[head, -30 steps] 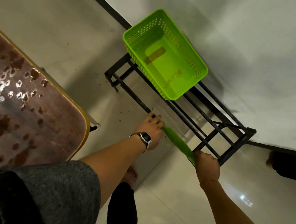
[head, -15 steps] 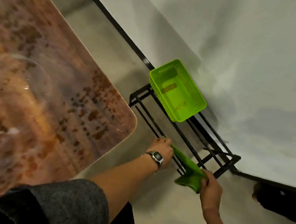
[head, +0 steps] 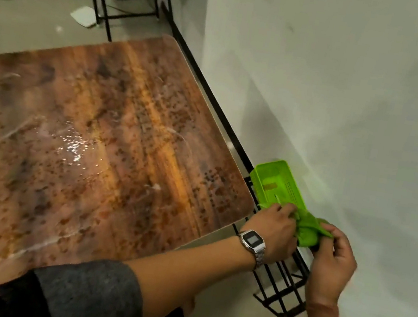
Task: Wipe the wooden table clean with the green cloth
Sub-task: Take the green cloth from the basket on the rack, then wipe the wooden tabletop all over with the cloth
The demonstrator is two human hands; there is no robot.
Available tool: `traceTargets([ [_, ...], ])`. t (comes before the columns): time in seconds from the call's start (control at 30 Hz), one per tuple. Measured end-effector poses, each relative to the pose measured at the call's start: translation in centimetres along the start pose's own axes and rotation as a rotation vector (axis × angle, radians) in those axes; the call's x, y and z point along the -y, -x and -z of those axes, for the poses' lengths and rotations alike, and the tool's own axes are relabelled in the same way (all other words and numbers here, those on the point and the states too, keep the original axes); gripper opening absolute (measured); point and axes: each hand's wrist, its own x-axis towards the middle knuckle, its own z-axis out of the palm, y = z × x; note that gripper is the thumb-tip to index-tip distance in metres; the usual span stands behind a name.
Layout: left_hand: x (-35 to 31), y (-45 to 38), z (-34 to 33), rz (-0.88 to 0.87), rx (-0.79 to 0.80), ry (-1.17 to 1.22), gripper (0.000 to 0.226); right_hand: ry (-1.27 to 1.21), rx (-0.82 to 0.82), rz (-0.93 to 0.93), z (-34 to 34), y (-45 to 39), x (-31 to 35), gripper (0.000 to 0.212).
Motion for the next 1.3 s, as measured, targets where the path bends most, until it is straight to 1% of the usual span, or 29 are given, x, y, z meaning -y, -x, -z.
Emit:
traceTargets([
  [0.1, 2.4, 3.1, 3.2, 0.062, -0.094, 0.033, 0.047, 0.059, 0.150, 0.133, -4.6, 1.6, 4.1, 0.027],
  [0.17, 4.4, 5.1, 4.0, 0.112, -0.127, 0.041, 0.054, 0.118, 0.267, 0.223, -7.6, 2.6, 5.7, 0.025],
  [0.23, 7.1, 7.6, 4.6, 0.178, -0.154, 0.040, 0.058, 0.220, 0.395, 0.358, -10.7, 4.1, 6.6, 0.022],
  [0.3, 10.1, 9.9, 4.7, 0.236, -0.114, -0.010, 0.064, 0.351, 0.531, 0.488, -13.4, 5.5, 6.2, 0.020],
  [0.33, 11.8, 10.9, 4.5, 0.259, -0.067, -0.069, 0.063, 0.413, 0.588, 0.514, -14.5, 6.0, 5.6, 0.017],
  [0.4, 15.0, 12.7, 3.9, 0.297, 0.023, -0.149, 0.060, 0.523, 0.655, 0.492, -16.3, 6.7, 4.1, 0.014],
  [0.47, 17.5, 14.3, 3.3, 0.324, 0.078, -0.153, 0.059, 0.651, 0.676, 0.441, -17.6, 7.2, 2.7, 0.017],
  [0.57, 20.2, 15.9, 2.9, 0.301, 0.095, -0.135, 0.051, 0.914, 0.680, 0.422, -19.2, 7.6, 1.0, 0.031],
  [0.67, 22.4, 16.4, 2.8, 0.306, 0.029, -0.150, 0.041, 0.986, 0.617, 0.478, -20.8, 8.4, 0.1, 0.041],
  [0.73, 23.9, 16.1, 3.0, 0.350, -0.030, -0.184, 0.042, 1.055, 0.605, 0.524, -22.0, 8.6, -0.6, 0.058],
  [0.8, 25.7, 15.7, 3.1, 0.404, -0.063, -0.212, 0.048, 1.183, 0.658, 0.589, -23.1, 8.5, -1.4, 0.075],
  [0.83, 26.7, 15.3, 3.1, 0.426, -0.068, -0.214, 0.052, 1.232, 0.700, 0.622, -23.6, 8.4, -1.8, 0.077],
  [0.9, 28.4, 14.6, 3.2, 0.445, -0.063, -0.226, 0.057, 1.272, 0.781, 0.662, -24.5, 8.2, -2.6, 0.073],
  [0.97, 29.8, 13.8, 2.9, 0.441, -0.042, -0.260, 0.058, 1.270, 0.814, 0.650, -24.9, 8.1, -3.4, 0.064],
  [1.03, 30.9, 13.4, 2.3, 0.433, -0.033, -0.277, 0.057, 1.227, 0.788, 0.623, -25.2, 8.0, -4.0, 0.057],
  [1.1, 31.5, 13.4, 1.7, 0.422, -0.052, -0.292, 0.055, 1.158, 0.754, 0.619, -25.2, 8.0, -4.3, 0.055],
  [1.23, 31.9, 13.7, 1.0, 0.397, -0.098, -0.317, 0.057, 1.082, 0.695, 0.696, -24.0, 8.3, -5.6, 0.058],
  [1.3, 32.1, 13.8, 0.9, 0.398, -0.098, -0.321, 0.057, 1.043, 0.708, 0.725, -22.3, 8.6, -6.5, 0.053],
])
